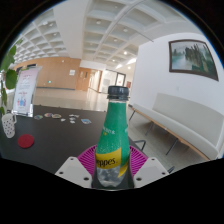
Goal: Pour water
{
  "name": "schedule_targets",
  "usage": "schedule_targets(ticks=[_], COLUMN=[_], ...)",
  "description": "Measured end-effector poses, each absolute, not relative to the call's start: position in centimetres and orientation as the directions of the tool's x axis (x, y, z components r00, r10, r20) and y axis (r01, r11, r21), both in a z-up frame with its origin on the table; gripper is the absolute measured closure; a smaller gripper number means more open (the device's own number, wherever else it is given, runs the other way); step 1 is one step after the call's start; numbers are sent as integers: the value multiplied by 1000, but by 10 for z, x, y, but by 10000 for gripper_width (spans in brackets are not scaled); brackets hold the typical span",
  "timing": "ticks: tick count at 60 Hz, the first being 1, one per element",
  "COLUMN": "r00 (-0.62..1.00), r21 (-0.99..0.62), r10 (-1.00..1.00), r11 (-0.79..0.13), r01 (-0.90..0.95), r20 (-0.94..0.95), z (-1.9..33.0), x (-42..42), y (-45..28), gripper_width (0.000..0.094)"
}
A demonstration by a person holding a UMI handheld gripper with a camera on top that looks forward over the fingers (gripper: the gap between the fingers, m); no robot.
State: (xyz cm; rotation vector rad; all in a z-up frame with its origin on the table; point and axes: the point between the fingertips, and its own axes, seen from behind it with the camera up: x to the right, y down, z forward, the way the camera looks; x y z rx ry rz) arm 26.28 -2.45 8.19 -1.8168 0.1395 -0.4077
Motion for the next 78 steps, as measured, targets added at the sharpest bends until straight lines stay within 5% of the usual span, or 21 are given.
schedule_targets(ticks=[8, 18, 27, 34, 44, 55, 67, 78], r00=[860, 654, 331, 24, -441, -651, -692, -397], r21=[-935, -808, -487, -123, 456, 731, 792, 516], r10=[-398, -482, -496, -485, -459, -433, -430, -463], r11=[-280, -264, -226, -174, -86, 30, 102, 162], r01=[219, 527, 844, 977, 886, 682, 602, 841], r20=[321, 583, 803, 874, 771, 624, 580, 792], z=[130, 250, 353, 391, 350, 253, 213, 285], x=[279, 265, 184, 88, -49, -120, -150, -148], y=[-22, 0, 38, 70, 104, 120, 122, 99], gripper_width=[520, 518, 520, 517, 520, 519, 519, 519])
